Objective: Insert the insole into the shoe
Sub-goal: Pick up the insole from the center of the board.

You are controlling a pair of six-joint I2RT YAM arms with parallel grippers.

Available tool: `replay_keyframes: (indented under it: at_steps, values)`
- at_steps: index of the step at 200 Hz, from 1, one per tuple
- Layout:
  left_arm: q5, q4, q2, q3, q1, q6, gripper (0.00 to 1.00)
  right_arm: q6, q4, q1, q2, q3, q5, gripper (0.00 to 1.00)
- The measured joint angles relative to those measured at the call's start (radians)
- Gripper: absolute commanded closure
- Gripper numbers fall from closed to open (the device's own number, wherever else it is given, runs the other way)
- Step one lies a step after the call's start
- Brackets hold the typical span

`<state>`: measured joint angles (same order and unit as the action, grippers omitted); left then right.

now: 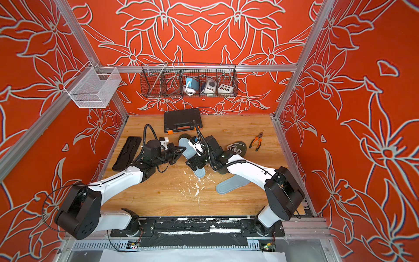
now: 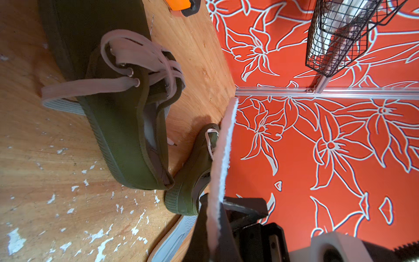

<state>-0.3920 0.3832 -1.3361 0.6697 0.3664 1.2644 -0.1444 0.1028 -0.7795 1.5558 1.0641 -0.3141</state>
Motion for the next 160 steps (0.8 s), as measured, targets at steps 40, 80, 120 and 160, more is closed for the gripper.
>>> replay_keyframes:
  at_steps: [40, 80, 120, 160]
  values:
    - [0.005, 0.0, 0.003, -0.001, 0.0, 0.0, 1.0, 0.001, 0.018, -0.016, 0.006, 0.021, 0.038, 0.02]
    - [0.005, 0.001, 0.01, -0.018, -0.006, 0.002, 1.0, 0.001, 0.031, -0.023, 0.015, 0.021, 0.056, 0.02]
    - [0.004, 0.003, 0.015, -0.036, -0.013, 0.011, 1.0, 0.0, 0.031, -0.025, 0.019, 0.022, 0.041, 0.02]
    - [0.0, 0.024, 0.015, -0.054, -0.015, 0.027, 1.0, -0.009, 0.03, -0.027, 0.029, 0.022, 0.031, 0.12]
